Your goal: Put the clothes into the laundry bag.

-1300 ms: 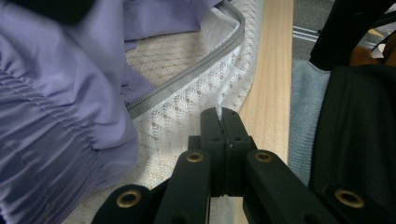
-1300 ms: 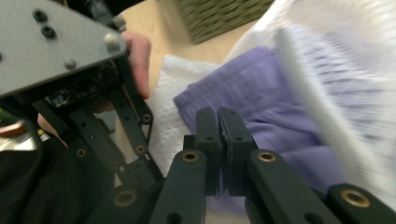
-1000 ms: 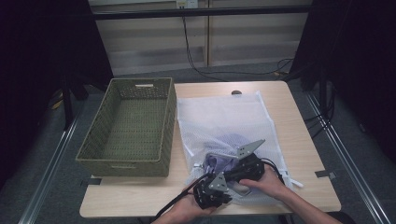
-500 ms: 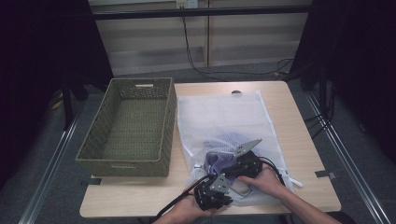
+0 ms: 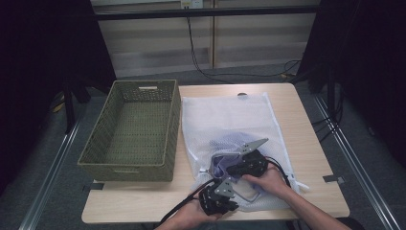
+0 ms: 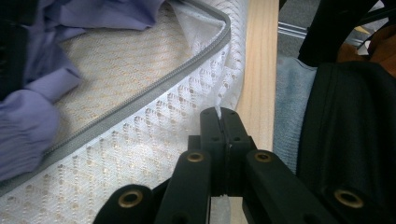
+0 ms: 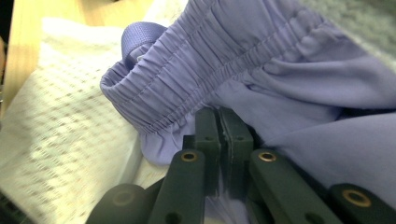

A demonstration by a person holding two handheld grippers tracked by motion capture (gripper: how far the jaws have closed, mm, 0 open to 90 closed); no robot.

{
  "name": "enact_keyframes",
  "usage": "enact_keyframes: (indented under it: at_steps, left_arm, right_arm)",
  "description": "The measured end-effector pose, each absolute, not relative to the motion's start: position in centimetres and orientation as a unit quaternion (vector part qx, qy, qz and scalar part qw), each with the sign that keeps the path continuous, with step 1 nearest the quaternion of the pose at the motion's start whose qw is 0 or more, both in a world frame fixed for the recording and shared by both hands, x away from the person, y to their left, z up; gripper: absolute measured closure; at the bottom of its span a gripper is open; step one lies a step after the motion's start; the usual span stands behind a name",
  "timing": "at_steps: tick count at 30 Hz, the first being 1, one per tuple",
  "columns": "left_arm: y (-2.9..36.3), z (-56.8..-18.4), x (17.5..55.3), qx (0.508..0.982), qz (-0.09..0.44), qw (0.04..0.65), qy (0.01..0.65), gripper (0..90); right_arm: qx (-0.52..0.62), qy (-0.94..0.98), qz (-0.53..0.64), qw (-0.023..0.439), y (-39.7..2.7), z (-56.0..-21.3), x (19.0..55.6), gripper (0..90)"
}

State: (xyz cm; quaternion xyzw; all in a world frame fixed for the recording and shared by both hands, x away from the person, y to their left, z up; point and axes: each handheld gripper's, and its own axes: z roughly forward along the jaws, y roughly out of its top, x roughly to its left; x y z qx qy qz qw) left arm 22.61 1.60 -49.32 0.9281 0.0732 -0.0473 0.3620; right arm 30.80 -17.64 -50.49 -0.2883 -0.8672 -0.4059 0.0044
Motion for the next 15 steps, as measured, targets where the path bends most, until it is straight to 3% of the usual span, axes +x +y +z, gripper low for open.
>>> enact_keyframes:
  at_steps: [11,15]
  left_arm:
    - [1.5,-49.5,22.6,0.923,-0.053,0.373,0.076,90.0]
    - [1.5,-49.4,22.6,0.925,-0.049,0.370,0.073,90.0]
  right_arm:
    - [-0.291,-0.865,-0.409,0.006,-17.7,-50.6,31.6,85.9]
    - [-0.302,-0.861,-0.409,-0.002,-17.6,-50.5,32.3,81.6]
